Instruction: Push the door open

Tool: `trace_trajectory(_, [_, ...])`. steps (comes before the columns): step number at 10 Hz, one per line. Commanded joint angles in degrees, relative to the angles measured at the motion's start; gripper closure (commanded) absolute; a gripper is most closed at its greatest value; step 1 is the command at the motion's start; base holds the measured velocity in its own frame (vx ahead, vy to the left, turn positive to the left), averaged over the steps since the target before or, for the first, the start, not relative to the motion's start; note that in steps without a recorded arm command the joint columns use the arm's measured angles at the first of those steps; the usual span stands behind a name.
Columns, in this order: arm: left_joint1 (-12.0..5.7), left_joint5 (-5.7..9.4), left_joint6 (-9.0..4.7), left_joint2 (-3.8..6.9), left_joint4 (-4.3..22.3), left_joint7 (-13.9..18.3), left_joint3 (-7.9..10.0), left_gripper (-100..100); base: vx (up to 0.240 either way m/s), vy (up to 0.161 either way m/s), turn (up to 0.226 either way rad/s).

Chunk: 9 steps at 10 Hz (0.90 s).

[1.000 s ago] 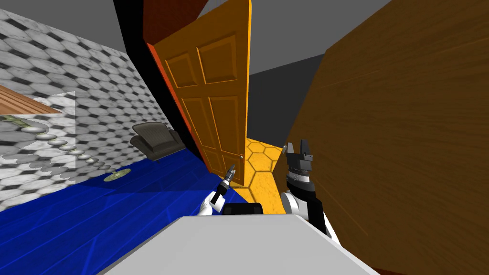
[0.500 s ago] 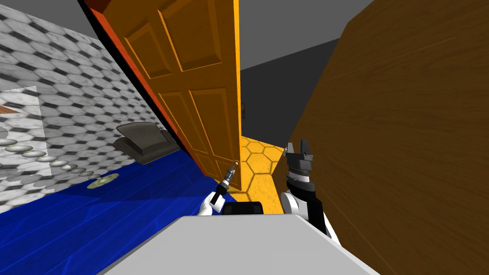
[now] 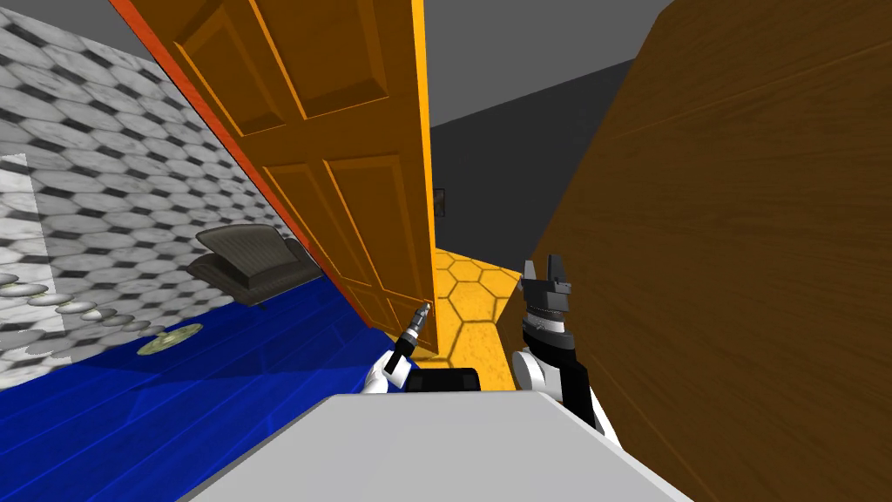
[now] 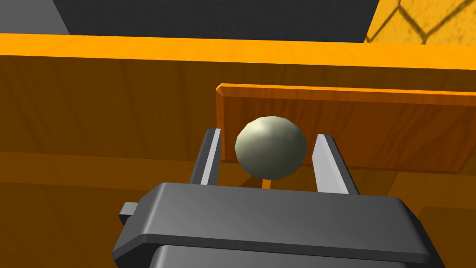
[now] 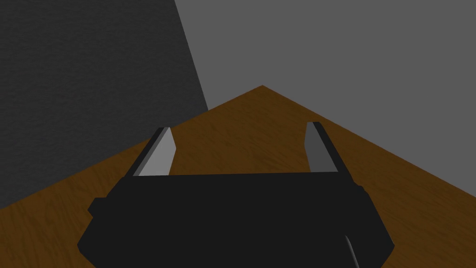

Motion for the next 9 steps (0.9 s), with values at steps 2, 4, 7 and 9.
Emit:
trace_trajectory(2, [0.00,0.00,0.06,0.02,0.0,0.0,0.01,100,-0.021,0.010,-0.009])
trace_trajectory(4, [0.00,0.00,0.06,0.02,0.0,0.0,0.01,100,-0.008,0.002,0.003])
trace_trajectory(7, [0.05,1.44,0.25,0.62,0.2,-1.5,0.74,100,0.084,-0.029,0.021])
trace_trajectory(9, [0.02,2.62,0.28,0.94,0.2,-2.7,1.35,100,0.175,-0.078,0.037])
